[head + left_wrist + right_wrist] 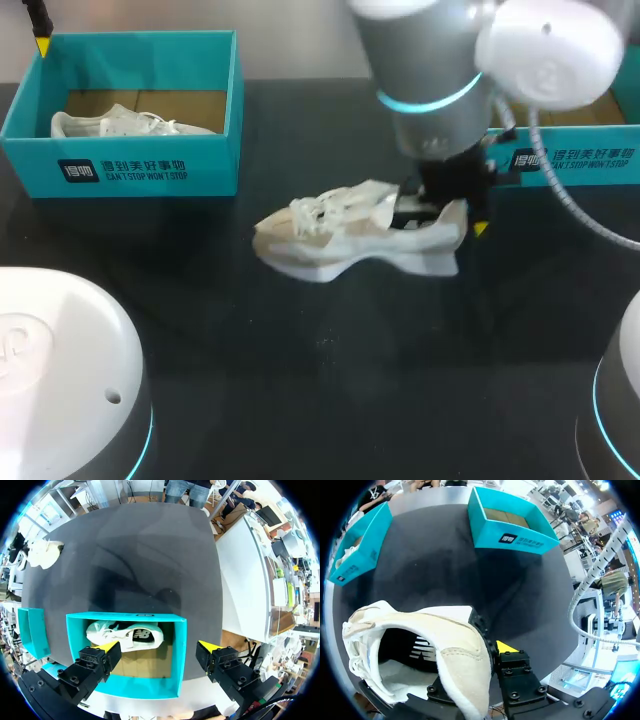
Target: Take the shoe out of the shoebox, open the shoe tongue, remove and reinsert the insole, then place the shoe into the shoebox
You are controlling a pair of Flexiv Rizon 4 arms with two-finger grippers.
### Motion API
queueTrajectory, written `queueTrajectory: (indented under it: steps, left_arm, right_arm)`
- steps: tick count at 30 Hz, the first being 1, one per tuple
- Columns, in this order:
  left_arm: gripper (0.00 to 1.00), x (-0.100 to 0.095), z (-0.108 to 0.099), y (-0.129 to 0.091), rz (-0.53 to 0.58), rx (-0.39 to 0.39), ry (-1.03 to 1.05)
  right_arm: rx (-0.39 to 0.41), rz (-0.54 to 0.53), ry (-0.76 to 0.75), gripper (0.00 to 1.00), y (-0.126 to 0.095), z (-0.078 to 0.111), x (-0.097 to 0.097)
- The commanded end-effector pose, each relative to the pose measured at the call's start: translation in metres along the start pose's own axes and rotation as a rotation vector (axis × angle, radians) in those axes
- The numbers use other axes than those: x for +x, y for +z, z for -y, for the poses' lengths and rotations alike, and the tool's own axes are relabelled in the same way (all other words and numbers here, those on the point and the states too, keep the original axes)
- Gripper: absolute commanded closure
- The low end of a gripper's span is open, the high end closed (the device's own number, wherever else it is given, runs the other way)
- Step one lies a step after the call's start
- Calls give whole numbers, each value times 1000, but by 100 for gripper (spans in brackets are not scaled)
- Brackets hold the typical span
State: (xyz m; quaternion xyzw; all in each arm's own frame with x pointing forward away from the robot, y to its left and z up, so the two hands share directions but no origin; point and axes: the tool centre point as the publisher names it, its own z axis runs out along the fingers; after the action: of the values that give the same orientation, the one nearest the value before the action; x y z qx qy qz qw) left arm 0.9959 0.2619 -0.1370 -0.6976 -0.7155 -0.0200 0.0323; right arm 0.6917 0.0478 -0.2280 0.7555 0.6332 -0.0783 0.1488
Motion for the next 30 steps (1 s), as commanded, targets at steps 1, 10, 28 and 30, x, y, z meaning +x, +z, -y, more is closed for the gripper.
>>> queueTrajectory:
  steps: [1, 10, 28, 30]
  left_arm:
    - [0, 0, 0, -1, -2, 0, 1]
    - [0, 0, 0, -1, -2, 0, 1]
    - [0, 0, 0, -1, -2, 0, 1]
    - [0, 0, 0, -1, -2, 0, 1]
  right_arm:
    - [-6, 18, -5, 100, 13, 19, 28]
    - [33, -26, -44, 100, 40, 51, 63]
    - [40, 15, -78, 100, 74, 75, 96]
    - [51, -2, -76, 100, 80, 74, 96]
